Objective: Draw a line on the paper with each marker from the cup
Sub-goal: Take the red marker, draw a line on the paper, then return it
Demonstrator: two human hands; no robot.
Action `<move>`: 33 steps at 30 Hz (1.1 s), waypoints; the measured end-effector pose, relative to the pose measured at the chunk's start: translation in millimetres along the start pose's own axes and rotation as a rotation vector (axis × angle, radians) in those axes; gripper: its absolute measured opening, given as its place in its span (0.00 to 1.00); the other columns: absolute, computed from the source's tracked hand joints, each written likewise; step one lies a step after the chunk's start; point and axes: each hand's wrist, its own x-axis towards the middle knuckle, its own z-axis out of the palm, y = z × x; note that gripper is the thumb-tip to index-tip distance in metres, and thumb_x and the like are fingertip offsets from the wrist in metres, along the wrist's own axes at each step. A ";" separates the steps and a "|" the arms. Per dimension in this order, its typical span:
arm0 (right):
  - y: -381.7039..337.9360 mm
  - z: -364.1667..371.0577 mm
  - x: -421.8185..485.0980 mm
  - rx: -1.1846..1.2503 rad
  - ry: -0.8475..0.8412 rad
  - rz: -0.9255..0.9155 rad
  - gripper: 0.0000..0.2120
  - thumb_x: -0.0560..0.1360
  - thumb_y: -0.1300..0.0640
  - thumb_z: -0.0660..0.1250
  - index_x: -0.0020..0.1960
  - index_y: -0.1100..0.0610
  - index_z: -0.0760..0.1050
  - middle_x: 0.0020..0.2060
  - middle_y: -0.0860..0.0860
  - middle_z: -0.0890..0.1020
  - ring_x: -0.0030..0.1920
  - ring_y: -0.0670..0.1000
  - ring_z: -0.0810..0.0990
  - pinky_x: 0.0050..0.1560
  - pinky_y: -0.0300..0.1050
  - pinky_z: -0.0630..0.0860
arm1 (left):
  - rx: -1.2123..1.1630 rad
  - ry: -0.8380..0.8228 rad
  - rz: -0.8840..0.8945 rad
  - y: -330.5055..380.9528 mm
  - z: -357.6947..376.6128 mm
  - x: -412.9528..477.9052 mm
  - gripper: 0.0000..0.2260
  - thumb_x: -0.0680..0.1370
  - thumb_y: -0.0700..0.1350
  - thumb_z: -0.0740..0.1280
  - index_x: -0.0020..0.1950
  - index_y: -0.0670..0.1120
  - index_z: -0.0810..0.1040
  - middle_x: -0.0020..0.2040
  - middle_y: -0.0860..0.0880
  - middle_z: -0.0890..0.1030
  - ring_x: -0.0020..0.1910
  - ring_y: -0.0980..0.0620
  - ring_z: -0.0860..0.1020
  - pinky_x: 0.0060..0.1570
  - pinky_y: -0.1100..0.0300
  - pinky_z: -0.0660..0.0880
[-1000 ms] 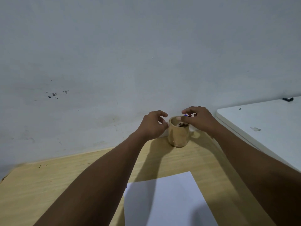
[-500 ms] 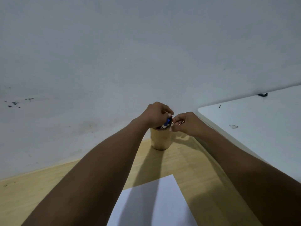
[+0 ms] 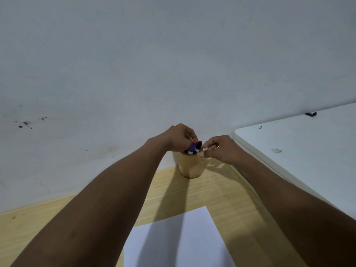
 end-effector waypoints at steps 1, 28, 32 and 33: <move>-0.8 1.1 -0.6 0.002 -0.001 0.006 0.10 0.67 0.58 0.80 0.47 0.54 0.84 0.36 0.51 0.82 0.36 0.47 0.78 0.35 0.36 0.71 | -0.013 -0.011 -0.004 -1.6 -1.8 -1.5 0.11 0.75 0.38 0.67 0.52 0.48 0.86 0.52 0.49 0.86 0.50 0.53 0.83 0.43 0.65 0.76; -129.2 25.2 -61.4 0.123 -0.112 -0.157 0.21 0.70 0.46 0.78 0.59 0.53 0.81 0.49 0.54 0.87 0.48 0.51 0.84 0.49 0.48 0.77 | -0.518 0.697 0.053 5.4 -77.3 -125.7 0.10 0.80 0.45 0.67 0.49 0.38 0.81 0.44 0.47 0.88 0.35 0.47 0.87 0.36 0.58 0.79; -149.4 57.9 -87.5 0.229 -0.274 -0.185 0.16 0.75 0.54 0.76 0.59 0.62 0.80 0.43 0.55 0.87 0.40 0.51 0.85 0.42 0.46 0.75 | -0.781 0.675 -0.017 -18.7 -72.6 -173.1 0.10 0.82 0.43 0.66 0.51 0.36 0.81 0.44 0.42 0.86 0.35 0.47 0.86 0.37 0.59 0.81; -150.6 65.2 -92.6 0.256 -0.301 -0.182 0.14 0.76 0.56 0.75 0.59 0.61 0.80 0.42 0.56 0.87 0.41 0.53 0.86 0.42 0.45 0.75 | -0.833 0.661 -0.042 -27.6 -69.6 -184.9 0.10 0.82 0.43 0.66 0.52 0.36 0.81 0.44 0.42 0.86 0.36 0.47 0.86 0.38 0.59 0.81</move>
